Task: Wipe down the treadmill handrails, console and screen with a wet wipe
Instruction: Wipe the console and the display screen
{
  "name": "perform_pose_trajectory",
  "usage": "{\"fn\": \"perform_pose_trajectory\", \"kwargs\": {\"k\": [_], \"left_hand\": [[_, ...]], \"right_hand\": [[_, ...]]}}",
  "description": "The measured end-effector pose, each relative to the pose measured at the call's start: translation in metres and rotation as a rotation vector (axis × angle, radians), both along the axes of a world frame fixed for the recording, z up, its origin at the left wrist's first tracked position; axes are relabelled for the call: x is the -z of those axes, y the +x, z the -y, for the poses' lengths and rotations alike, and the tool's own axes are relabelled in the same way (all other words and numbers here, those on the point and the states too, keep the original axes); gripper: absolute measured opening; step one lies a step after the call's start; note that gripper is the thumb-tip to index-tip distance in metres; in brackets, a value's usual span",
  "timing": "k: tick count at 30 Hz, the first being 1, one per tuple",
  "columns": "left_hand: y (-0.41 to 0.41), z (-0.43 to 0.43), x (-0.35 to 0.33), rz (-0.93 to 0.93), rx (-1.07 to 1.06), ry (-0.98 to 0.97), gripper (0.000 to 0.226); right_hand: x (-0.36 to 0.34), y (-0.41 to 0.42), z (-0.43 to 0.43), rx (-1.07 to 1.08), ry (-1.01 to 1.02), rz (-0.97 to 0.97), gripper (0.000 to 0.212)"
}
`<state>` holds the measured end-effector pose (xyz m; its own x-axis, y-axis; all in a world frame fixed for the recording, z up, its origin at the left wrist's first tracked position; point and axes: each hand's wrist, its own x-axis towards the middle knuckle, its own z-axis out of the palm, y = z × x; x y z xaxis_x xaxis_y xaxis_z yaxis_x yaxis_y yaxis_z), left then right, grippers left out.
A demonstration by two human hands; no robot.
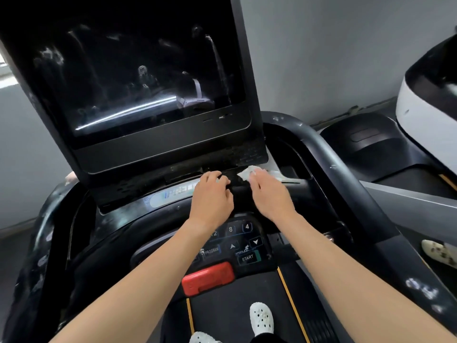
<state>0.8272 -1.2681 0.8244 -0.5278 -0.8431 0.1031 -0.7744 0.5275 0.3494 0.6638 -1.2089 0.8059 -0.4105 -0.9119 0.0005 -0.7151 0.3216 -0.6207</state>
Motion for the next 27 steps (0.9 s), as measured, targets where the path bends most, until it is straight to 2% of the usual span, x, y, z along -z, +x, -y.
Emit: {"fn": "perform_pose_trajectory", "kwargs": {"k": [2,4,8,11,13,17,19,22,27], "left_hand": [[-0.003,0.0,-0.001,0.002,0.017,0.005,0.029],[-0.004,0.001,-0.003,0.017,0.028,0.009,0.029],[-0.001,0.002,-0.008,0.064,0.059,-0.004,0.03],[-0.001,0.0,-0.008,0.072,0.069,-0.007,0.03],[-0.002,-0.001,-0.008,0.067,0.054,-0.013,0.03],[-0.006,-0.003,-0.006,0.082,0.044,-0.036,0.026],[-0.006,-0.002,-0.005,0.09,0.041,-0.032,0.024],[-0.006,0.0,-0.005,0.113,0.046,-0.022,0.027],[-0.008,0.001,-0.002,0.144,0.045,-0.037,0.024]], "right_hand": [[-0.005,0.007,-0.001,-0.132,0.01,-0.032,0.037],[-0.005,0.002,-0.003,-0.15,0.028,-0.047,0.039],[0.009,-0.025,-0.009,0.098,0.018,-0.056,0.04],[0.01,-0.026,-0.002,0.154,0.056,-0.063,0.035],[0.007,-0.019,0.005,0.072,0.02,-0.094,0.032],[0.005,-0.003,0.017,-0.25,0.03,-0.163,0.033],[0.003,-0.008,0.017,-0.289,0.031,-0.219,0.037],[0.008,-0.029,0.009,-0.135,-0.001,-0.214,0.033],[0.019,-0.039,0.01,0.146,0.069,-0.034,0.033]]}}
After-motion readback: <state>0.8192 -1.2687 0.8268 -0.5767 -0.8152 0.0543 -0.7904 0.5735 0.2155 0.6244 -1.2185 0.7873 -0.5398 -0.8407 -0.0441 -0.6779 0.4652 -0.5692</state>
